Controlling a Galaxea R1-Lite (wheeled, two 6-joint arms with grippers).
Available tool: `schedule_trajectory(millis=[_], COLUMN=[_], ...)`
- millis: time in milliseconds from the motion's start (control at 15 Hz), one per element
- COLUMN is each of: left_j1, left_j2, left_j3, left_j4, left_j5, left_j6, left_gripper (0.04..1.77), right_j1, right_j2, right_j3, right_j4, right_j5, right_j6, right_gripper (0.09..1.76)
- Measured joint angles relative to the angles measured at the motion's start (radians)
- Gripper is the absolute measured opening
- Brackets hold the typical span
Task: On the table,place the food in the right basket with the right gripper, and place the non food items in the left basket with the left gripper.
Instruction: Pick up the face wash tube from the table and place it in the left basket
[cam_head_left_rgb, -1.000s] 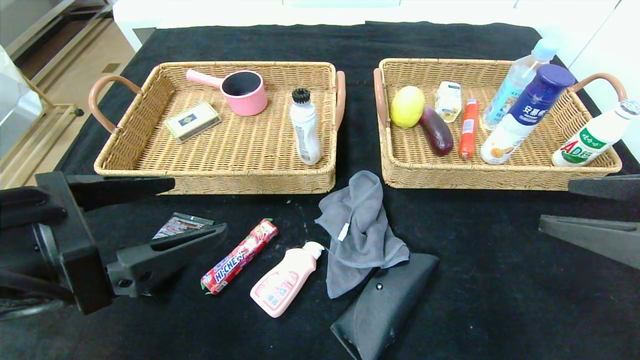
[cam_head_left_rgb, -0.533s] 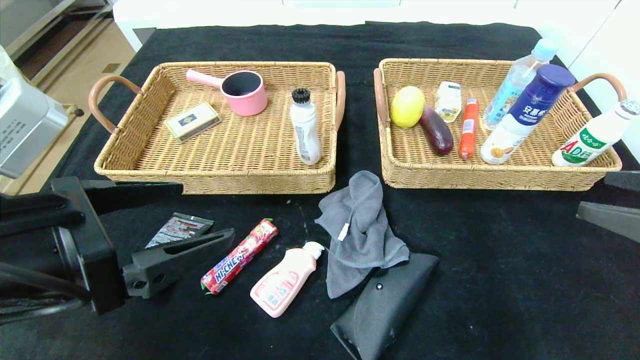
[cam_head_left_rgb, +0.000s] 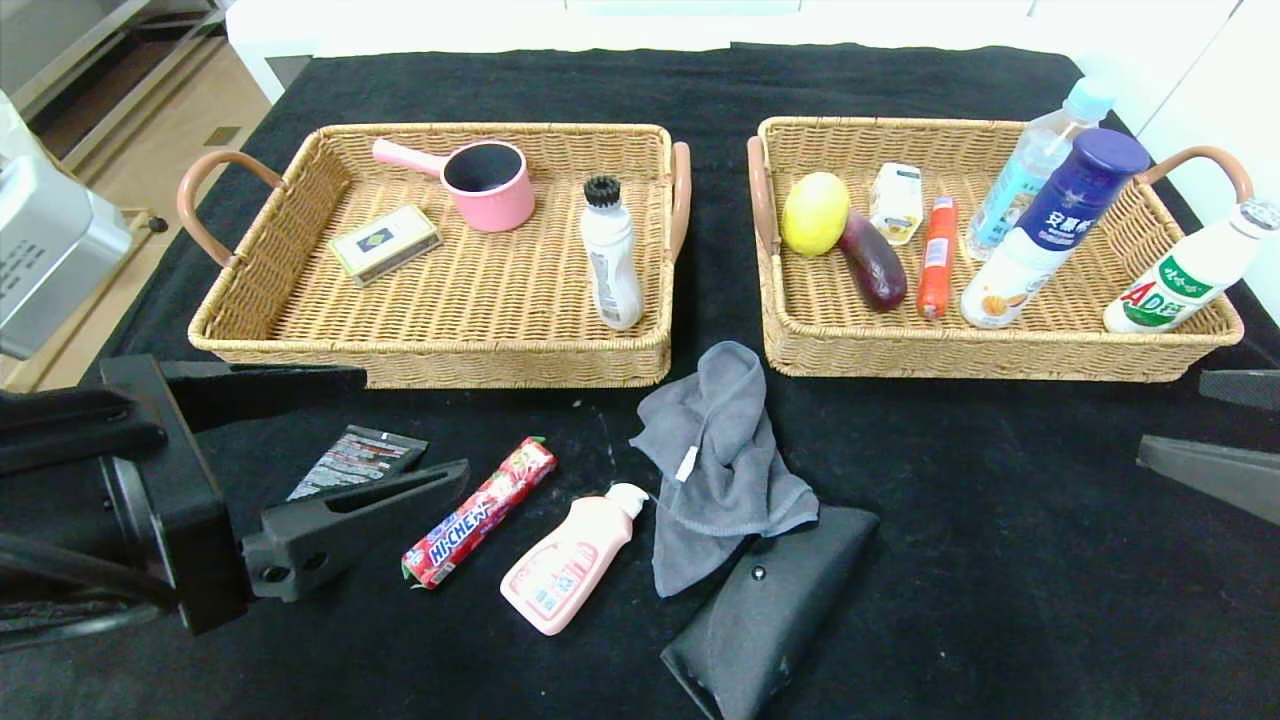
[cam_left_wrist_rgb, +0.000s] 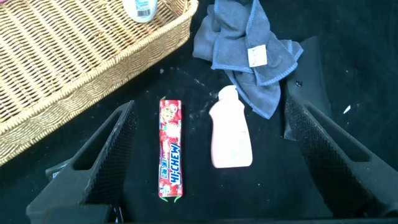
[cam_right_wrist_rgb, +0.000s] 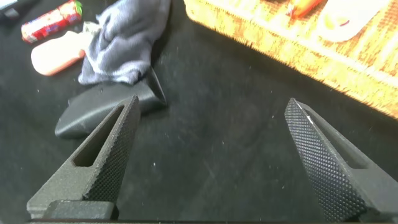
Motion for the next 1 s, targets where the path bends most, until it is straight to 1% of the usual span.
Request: schedule_trajectory(millis=[333, 467, 533, 600, 667, 800, 1000], left_j1=[-0.015, -0.016, -0.016, -0.016, -0.016, -0.015, -0.010], left_j2=[0.001, 0.004, 0.006, 0.008, 0.011, 0.026, 0.066], left_j3=[-0.008, -0.033, -0.057, -0.095, -0.138, -0.237, -0.341], left_j4=[0.019, 0.089, 0.150, 0.233, 0.317, 0.466, 0.590], left_j5=[0.017, 0.023, 0.029, 0.044, 0.068, 0.137, 0.255], left_j6=[0.004, 0.012, 0.020, 0.032, 0.045, 0.057, 0.059], left_gripper=[1.72, 1.72, 1.72, 1.72, 1.72, 1.72, 1.72], right_j1=[0.000, 0.001, 0.001, 0.001, 0.000, 0.000, -0.001], right_j2=[-0.005, -0.005, -0.005, -0.007, -0.007, -0.010, -0.014], right_j3=[0.010, 0.010, 0.011, 0.011, 0.011, 0.011, 0.011], right_j4=[0.008, 0.009, 0.009, 0.009, 0.009, 0.009, 0.009], right_j5=[0.000, 0.000, 0.000, 0.000, 0.000, 0.000, 0.000], right_j6=[-0.002, -0.002, -0.002, -0.006, -0.012, -0.014, -0.015], right_gripper=[1.71, 1.71, 1.71, 1.71, 1.71, 1.71, 1.71])
